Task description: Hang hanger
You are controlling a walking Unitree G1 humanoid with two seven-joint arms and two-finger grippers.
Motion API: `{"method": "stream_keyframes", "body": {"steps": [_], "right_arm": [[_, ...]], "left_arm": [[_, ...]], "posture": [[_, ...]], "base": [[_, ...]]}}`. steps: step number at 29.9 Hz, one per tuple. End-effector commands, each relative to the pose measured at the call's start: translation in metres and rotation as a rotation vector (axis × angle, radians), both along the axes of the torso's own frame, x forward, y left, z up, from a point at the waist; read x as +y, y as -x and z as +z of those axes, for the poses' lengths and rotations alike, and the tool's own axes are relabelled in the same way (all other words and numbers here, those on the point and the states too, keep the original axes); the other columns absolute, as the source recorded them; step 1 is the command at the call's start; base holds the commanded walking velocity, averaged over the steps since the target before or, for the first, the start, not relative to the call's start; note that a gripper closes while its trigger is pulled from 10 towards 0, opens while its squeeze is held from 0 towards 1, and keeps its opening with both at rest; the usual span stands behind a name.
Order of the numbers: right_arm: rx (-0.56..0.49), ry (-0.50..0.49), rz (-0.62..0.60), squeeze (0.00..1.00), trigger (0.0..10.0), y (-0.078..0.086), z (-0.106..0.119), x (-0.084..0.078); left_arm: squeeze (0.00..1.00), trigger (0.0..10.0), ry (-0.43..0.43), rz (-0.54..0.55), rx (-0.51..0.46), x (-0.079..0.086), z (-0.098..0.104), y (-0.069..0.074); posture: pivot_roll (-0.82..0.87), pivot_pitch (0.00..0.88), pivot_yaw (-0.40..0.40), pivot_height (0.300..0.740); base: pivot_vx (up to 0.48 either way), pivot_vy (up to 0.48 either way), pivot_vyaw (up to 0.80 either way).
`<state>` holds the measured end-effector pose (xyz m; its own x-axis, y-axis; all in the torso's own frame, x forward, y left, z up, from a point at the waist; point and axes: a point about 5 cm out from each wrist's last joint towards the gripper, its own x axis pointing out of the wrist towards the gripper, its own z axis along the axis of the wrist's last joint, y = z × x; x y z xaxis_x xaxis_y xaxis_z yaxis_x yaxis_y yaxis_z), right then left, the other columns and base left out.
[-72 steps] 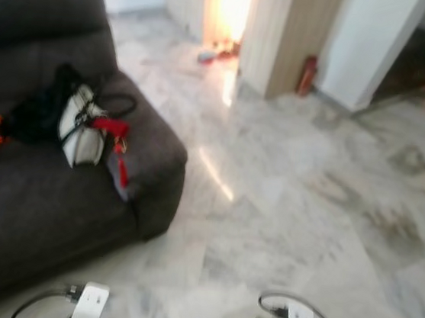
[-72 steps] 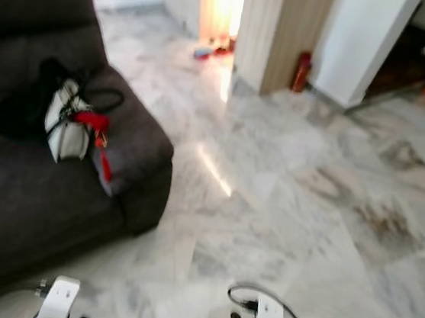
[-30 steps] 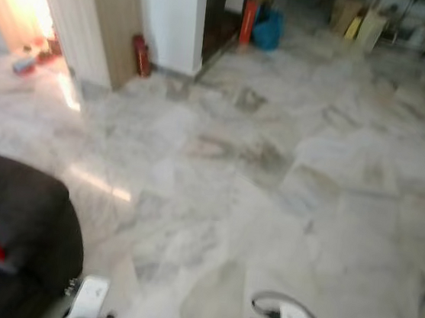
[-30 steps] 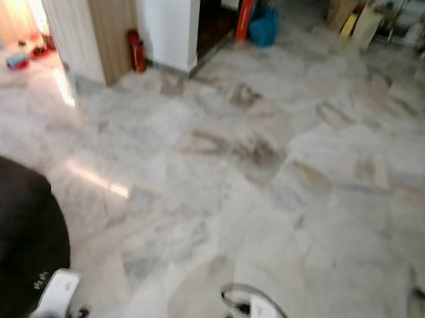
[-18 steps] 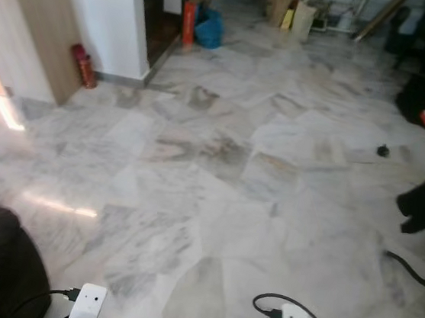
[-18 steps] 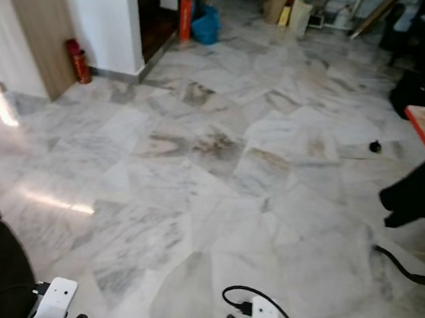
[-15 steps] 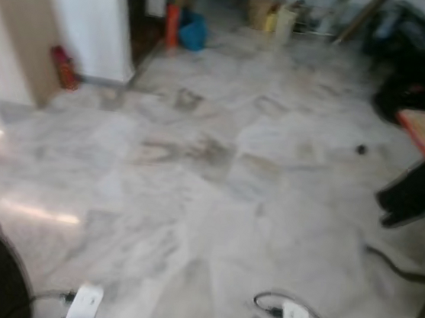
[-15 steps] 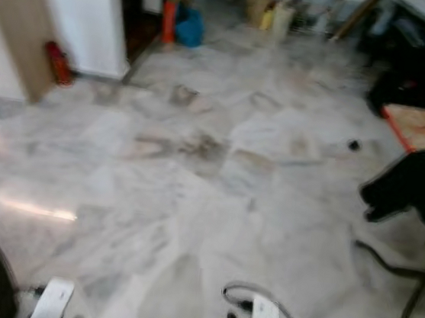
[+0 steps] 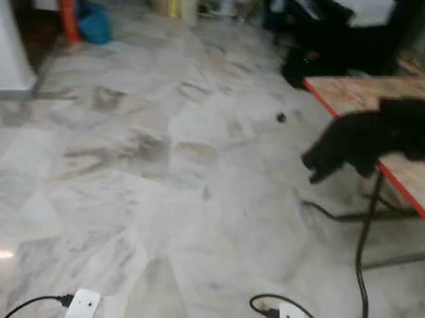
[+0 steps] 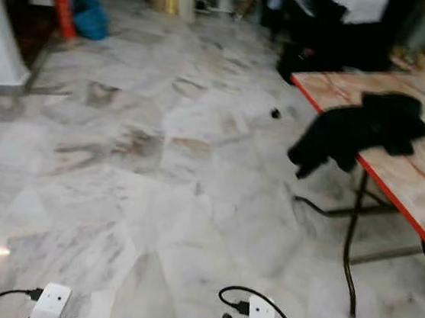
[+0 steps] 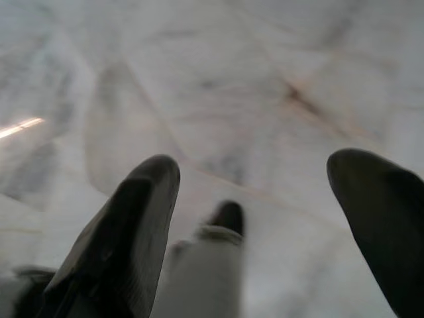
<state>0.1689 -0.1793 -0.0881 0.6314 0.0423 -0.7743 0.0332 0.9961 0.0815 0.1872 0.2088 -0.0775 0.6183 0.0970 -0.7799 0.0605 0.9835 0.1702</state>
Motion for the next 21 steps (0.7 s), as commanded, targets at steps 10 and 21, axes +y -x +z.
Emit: {"method": "stream_keyframes", "body": {"steps": [10, 21], "right_arm": [[0.012, -0.007, 0.012, 0.0, 10.0, 0.013, -0.005, 0.011], [0.031, -0.001, 0.019, 0.0, 10.0, 0.02, -0.009, 0.014]], "left_arm": [[0.0, 10.0, -0.01, 0.02, 0.042, 0.003, -0.006, 0.012], [0.0, 10.0, -0.003, 0.032, 0.041, 0.001, -0.006, 0.013]], "posture": [[0.04, 0.0, -0.006, 0.74], [0.03, 0.008, -0.016, 0.74]], "base": [[0.0, 0.0, -0.79], [0.0, 0.0, -0.79]]}}
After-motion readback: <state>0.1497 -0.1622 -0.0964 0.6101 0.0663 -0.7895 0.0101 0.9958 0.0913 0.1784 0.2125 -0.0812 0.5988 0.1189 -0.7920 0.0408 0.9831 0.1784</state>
